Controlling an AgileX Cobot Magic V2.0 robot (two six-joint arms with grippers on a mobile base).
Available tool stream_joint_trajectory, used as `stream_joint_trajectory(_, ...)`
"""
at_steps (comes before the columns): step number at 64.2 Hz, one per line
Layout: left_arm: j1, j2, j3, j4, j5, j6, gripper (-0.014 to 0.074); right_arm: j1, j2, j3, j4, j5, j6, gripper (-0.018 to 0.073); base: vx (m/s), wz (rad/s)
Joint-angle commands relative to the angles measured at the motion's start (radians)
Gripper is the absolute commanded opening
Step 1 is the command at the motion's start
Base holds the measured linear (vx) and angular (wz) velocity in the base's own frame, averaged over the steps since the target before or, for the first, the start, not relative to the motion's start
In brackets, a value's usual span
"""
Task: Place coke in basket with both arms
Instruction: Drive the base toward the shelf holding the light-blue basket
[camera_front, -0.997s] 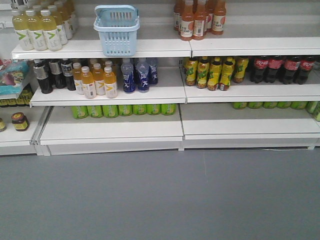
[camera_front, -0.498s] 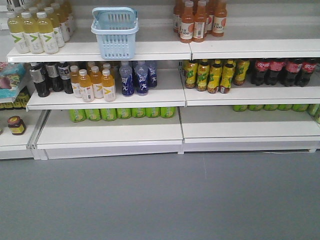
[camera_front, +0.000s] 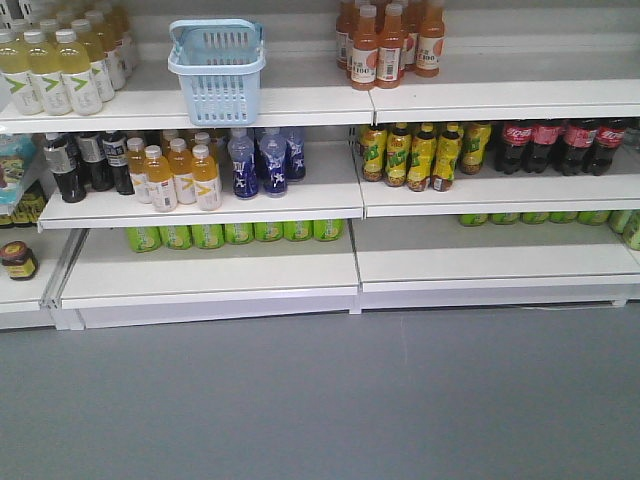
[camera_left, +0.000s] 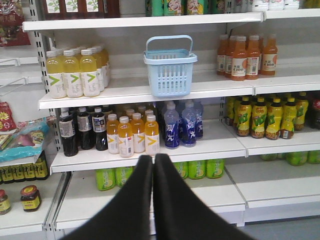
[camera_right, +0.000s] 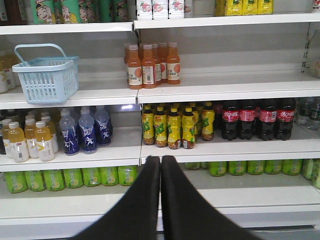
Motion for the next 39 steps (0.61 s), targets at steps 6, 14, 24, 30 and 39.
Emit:
stream_joint_trajectory(6,-0.004,-0.018,0.014,-0.009,-0.076,0.001,-0.0006,-0.002,-0.015,0.015,-0.01,-0.07,-0.004,-0.0009,0.08,-0.07)
stream_joint_trajectory(14,-0.004,-0.018,0.014,-0.009,-0.076,0.001,-0.0006,-0.002,-0.015,0.015,-0.01,-0.07,-0.004,-0.0009,0.09,-0.04)
stream_joint_trajectory(24,-0.004,-0.018,0.014,-0.009,-0.076,0.001,-0.0006,-0.002,-0.015,0.015,-0.01,-0.07,-0.004,-0.0009,0.11,0.02)
stream_joint_trajectory(30,-0.004,-0.018,0.014,-0.009,-0.076,0.001,-0.0006,-0.002,-0.015,0.015,-0.01,-0.07,-0.004,-0.0009,0.12,0.0)
stream_joint_trajectory(39,-0.004,-0.018,0.014,-0.009,-0.076,0.001,-0.0006,-0.002,-0.015,0.015,-0.01,-0.07,-0.004,-0.0009,0.12,-0.04)
